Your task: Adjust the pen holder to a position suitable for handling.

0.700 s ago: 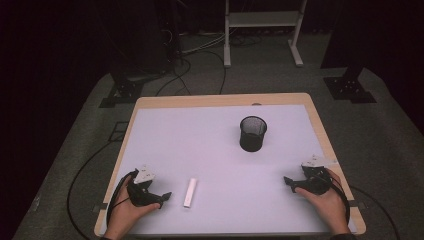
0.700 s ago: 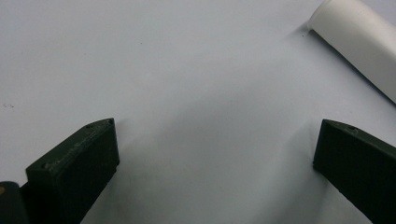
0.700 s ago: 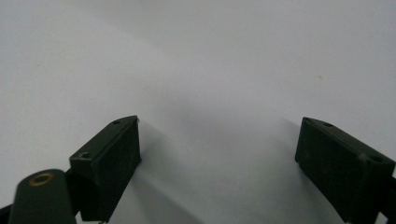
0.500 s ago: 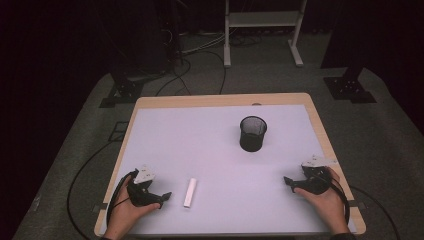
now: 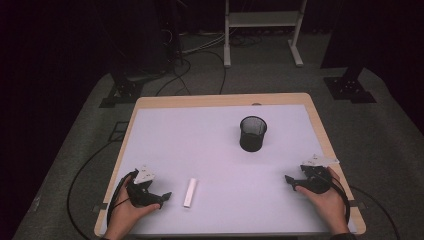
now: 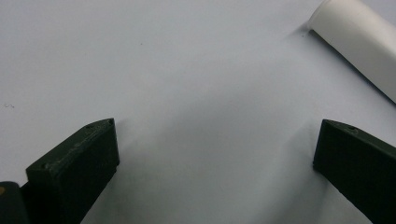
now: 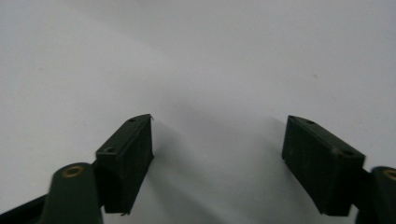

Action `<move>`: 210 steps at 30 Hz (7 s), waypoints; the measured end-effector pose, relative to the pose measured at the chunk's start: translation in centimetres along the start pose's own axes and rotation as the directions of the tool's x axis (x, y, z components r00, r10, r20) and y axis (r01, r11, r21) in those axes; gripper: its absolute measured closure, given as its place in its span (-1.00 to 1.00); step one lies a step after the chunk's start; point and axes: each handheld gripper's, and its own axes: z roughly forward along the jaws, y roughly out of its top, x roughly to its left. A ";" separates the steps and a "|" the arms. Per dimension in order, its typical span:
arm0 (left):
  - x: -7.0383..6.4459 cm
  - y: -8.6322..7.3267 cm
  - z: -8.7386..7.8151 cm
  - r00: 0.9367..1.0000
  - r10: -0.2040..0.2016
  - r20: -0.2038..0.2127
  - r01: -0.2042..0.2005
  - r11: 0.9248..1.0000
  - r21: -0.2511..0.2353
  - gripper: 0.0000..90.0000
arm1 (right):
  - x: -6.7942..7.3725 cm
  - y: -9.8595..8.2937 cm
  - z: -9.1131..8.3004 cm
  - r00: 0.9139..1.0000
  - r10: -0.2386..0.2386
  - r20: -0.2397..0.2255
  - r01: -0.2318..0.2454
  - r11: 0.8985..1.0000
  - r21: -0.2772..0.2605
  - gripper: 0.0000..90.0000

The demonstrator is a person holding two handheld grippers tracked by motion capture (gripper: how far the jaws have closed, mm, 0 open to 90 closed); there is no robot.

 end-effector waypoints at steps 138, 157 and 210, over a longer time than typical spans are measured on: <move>0.0 0.0 0.0 1.000 -0.001 0.001 0.001 1.000 0.000 -1.00 | -0.3 18.7 8.2 0.995 0.037 -0.089 -0.031 0.997 0.068 0.76; 0.0 0.0 0.0 1.000 -0.001 0.001 0.001 1.000 -0.003 -1.00 | 1.3 19.0 6.1 0.989 -0.005 -0.147 0.012 0.999 0.048 0.78; 0.0 0.0 0.0 1.000 -0.001 0.001 0.001 1.000 -0.002 -1.00 | 10.6 17.6 5.6 0.907 -0.161 -0.389 0.206 0.975 0.077 0.78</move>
